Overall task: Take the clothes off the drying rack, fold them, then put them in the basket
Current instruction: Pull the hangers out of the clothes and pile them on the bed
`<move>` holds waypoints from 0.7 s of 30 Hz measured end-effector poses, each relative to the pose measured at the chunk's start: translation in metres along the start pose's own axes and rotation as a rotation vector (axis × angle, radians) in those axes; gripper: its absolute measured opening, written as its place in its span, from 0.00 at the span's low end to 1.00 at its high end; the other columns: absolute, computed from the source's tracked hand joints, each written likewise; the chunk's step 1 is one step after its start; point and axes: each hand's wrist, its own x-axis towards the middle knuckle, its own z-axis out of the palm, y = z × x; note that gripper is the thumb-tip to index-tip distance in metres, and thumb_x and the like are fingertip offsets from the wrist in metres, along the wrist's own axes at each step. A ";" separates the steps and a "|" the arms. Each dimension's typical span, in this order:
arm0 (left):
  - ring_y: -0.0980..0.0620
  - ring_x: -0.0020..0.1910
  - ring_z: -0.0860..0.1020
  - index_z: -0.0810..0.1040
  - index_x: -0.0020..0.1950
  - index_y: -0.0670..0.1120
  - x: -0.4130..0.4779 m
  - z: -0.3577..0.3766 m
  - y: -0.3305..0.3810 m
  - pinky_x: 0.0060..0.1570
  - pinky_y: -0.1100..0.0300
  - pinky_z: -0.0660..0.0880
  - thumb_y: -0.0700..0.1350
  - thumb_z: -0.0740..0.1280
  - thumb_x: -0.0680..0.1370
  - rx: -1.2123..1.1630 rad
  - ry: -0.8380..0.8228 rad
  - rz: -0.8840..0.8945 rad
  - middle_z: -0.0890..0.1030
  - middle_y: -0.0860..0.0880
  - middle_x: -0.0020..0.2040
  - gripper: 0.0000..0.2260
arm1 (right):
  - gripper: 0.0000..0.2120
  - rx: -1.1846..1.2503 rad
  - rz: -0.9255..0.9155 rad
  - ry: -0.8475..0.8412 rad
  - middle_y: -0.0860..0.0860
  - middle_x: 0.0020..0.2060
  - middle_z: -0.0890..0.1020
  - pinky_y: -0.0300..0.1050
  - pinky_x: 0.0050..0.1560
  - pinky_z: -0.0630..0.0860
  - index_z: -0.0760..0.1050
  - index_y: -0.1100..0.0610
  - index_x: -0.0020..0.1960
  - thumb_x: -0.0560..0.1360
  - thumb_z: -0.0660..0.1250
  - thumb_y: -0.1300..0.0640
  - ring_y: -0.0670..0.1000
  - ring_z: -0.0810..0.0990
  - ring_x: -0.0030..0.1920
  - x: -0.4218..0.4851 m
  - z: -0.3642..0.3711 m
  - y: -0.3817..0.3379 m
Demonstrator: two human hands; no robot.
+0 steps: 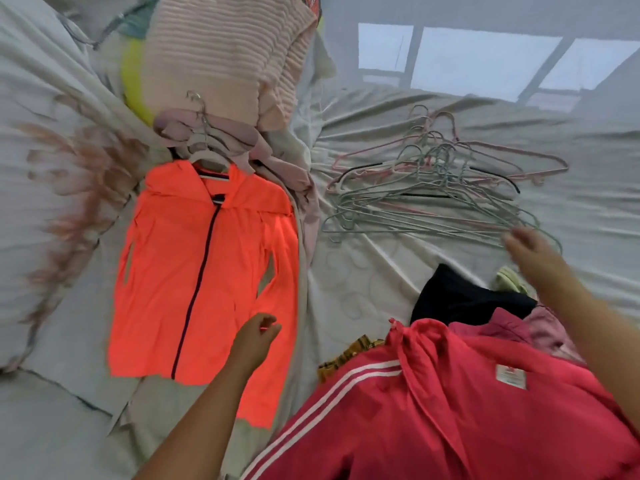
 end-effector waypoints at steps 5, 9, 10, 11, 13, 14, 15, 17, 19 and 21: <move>0.40 0.56 0.76 0.75 0.56 0.32 0.061 -0.047 -0.025 0.53 0.56 0.68 0.38 0.68 0.75 0.038 0.076 -0.019 0.78 0.35 0.55 0.12 | 0.08 0.080 0.074 -0.160 0.57 0.51 0.78 0.45 0.53 0.74 0.75 0.60 0.55 0.79 0.60 0.61 0.55 0.76 0.52 -0.059 0.105 0.012; 0.37 0.60 0.72 0.71 0.62 0.32 0.108 -0.082 -0.073 0.58 0.51 0.67 0.42 0.67 0.77 0.131 0.146 -0.172 0.73 0.32 0.61 0.19 | 0.09 0.184 0.127 -0.241 0.53 0.50 0.79 0.41 0.48 0.75 0.74 0.59 0.56 0.80 0.58 0.62 0.47 0.77 0.48 -0.093 0.177 0.005; 0.36 0.62 0.71 0.69 0.64 0.32 0.118 -0.088 -0.084 0.59 0.50 0.66 0.44 0.66 0.77 0.149 0.167 -0.221 0.71 0.32 0.62 0.21 | 0.09 0.198 0.144 -0.262 0.52 0.50 0.79 0.43 0.49 0.74 0.74 0.59 0.56 0.80 0.58 0.62 0.48 0.77 0.49 -0.097 0.192 0.004; 0.35 0.62 0.70 0.67 0.65 0.32 0.129 -0.092 -0.094 0.60 0.48 0.66 0.45 0.67 0.77 0.159 0.189 -0.258 0.70 0.31 0.63 0.22 | 0.08 0.205 0.159 -0.281 0.52 0.50 0.79 0.44 0.50 0.75 0.73 0.59 0.56 0.80 0.57 0.61 0.49 0.77 0.50 -0.100 0.205 0.003; 0.33 0.63 0.69 0.66 0.66 0.32 0.146 -0.095 -0.110 0.61 0.46 0.66 0.46 0.67 0.76 0.173 0.206 -0.288 0.68 0.30 0.64 0.25 | 0.07 0.213 0.174 -0.294 0.51 0.49 0.80 0.44 0.49 0.75 0.74 0.57 0.53 0.80 0.57 0.60 0.51 0.78 0.51 -0.102 0.228 0.000; 0.33 0.63 0.68 0.65 0.66 0.32 0.153 -0.093 -0.116 0.61 0.46 0.65 0.46 0.68 0.76 0.182 0.205 -0.280 0.68 0.30 0.63 0.26 | 0.07 0.213 0.177 -0.290 0.51 0.49 0.80 0.43 0.47 0.75 0.74 0.55 0.52 0.80 0.57 0.60 0.51 0.78 0.51 -0.101 0.238 -0.001; 0.33 0.62 0.68 0.66 0.66 0.32 0.160 -0.091 -0.123 0.61 0.46 0.65 0.46 0.68 0.75 0.195 0.201 -0.258 0.69 0.30 0.63 0.26 | 0.07 0.212 0.176 -0.290 0.51 0.49 0.80 0.43 0.47 0.75 0.74 0.54 0.51 0.80 0.57 0.59 0.51 0.79 0.51 -0.101 0.247 -0.004; 0.35 0.59 0.71 0.70 0.62 0.33 0.172 -0.088 -0.133 0.57 0.48 0.67 0.43 0.69 0.75 0.180 0.182 -0.219 0.72 0.32 0.60 0.21 | 0.07 0.206 0.169 -0.303 0.52 0.49 0.81 0.44 0.47 0.76 0.75 0.53 0.50 0.80 0.58 0.58 0.50 0.79 0.51 -0.100 0.263 -0.012; 0.39 0.51 0.76 0.74 0.54 0.35 0.179 -0.086 -0.138 0.50 0.52 0.69 0.38 0.68 0.74 0.060 0.166 -0.173 0.77 0.35 0.52 0.11 | 0.07 0.192 0.165 -0.320 0.51 0.48 0.81 0.45 0.49 0.76 0.75 0.53 0.50 0.80 0.58 0.57 0.49 0.80 0.50 -0.098 0.277 -0.023; 0.45 0.41 0.75 0.75 0.44 0.39 0.175 -0.089 -0.133 0.42 0.55 0.69 0.34 0.67 0.74 -0.126 0.107 -0.122 0.78 0.39 0.40 0.02 | 0.07 0.193 0.171 -0.342 0.51 0.47 0.82 0.45 0.49 0.76 0.75 0.54 0.50 0.80 0.57 0.58 0.49 0.80 0.49 -0.098 0.292 -0.034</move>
